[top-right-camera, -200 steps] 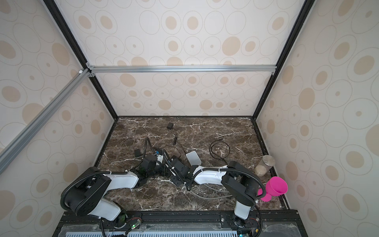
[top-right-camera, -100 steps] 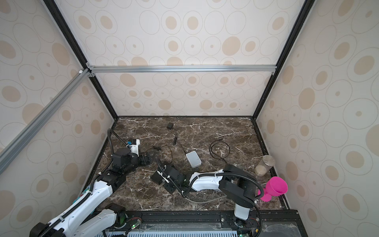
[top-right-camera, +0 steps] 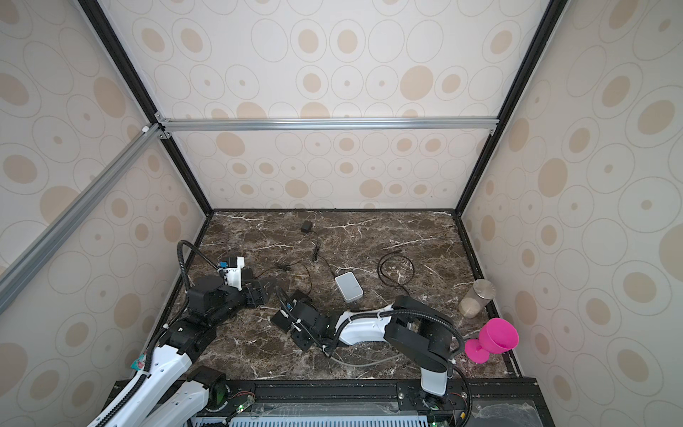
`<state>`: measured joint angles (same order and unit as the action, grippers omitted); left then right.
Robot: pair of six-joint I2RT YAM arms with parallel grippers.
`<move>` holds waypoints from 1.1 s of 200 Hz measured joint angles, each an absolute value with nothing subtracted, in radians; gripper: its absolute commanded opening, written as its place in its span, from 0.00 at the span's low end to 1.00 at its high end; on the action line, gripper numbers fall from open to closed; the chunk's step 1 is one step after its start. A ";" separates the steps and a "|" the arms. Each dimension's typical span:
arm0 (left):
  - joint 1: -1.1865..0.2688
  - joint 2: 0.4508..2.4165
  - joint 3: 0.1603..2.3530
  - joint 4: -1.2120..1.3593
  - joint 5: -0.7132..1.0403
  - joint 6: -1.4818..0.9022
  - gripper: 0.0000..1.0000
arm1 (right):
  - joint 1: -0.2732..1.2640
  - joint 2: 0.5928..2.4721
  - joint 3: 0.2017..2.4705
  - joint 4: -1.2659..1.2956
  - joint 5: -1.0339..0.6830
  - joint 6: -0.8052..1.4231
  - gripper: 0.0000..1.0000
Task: Insert the plug into the switch port
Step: 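Move the open right gripper toward the loose cables beside the white box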
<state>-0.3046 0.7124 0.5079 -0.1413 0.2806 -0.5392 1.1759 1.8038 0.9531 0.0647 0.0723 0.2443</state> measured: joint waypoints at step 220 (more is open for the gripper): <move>-0.305 0.730 0.447 -0.054 0.416 -0.559 0.85 | 0.736 1.378 0.564 -0.149 -0.104 0.261 0.33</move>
